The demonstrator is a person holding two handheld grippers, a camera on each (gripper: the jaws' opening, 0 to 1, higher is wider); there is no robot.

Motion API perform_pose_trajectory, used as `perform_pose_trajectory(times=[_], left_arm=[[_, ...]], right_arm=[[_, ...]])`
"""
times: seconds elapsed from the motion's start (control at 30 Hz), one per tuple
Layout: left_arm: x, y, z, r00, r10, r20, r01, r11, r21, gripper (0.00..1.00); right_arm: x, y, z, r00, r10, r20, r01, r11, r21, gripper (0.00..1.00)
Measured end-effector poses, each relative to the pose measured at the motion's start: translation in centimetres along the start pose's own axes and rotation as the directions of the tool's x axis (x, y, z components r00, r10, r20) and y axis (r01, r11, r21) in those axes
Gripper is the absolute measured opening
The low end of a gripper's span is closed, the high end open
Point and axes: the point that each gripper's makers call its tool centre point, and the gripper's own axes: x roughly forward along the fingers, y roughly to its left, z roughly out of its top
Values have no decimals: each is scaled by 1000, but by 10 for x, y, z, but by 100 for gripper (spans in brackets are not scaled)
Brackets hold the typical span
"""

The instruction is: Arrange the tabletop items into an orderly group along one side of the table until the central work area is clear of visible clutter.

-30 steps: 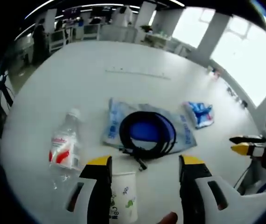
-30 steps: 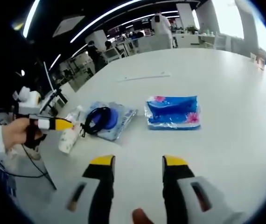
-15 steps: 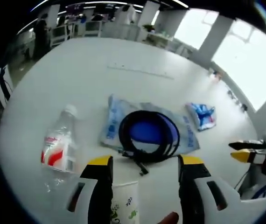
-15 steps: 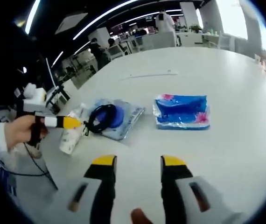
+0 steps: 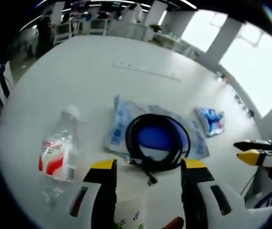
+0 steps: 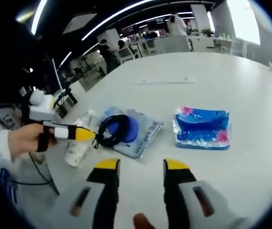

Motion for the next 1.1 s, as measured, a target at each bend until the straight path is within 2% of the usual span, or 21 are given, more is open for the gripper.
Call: perform_pose_trajectory(times=[0.33, 0.5, 0.63, 0.73, 0.87, 1.0, 1.1], left_arm=[[6, 4, 2, 1000, 6, -4, -6, 1000, -12, 47], [11, 4, 6, 1000, 25, -13, -24, 997, 75, 38], [15, 5, 6, 1000, 22, -20, -21, 999, 48, 38], [16, 6, 4, 999, 25, -32, -24, 999, 43, 37], [17, 10, 2, 997, 53, -49, -47, 992, 113, 38], [19, 11, 1, 997, 45, -61, -39, 995, 97, 37], [20, 13, -1, 996, 53, -70, -44, 992, 118, 36]], right_arm=[[20, 13, 10, 999, 29, -23, -29, 999, -30, 33], [33, 21, 23, 999, 46, -22, -47, 998, -42, 33], [46, 29, 29, 998, 63, -32, -64, 996, -58, 33], [55, 33, 30, 997, 69, -43, -72, 995, -66, 32], [68, 40, 30, 995, 81, -60, -86, 994, -73, 32], [79, 46, 27, 992, 95, -78, -100, 993, -63, 32], [86, 49, 23, 991, 100, -91, -105, 993, -50, 32]])
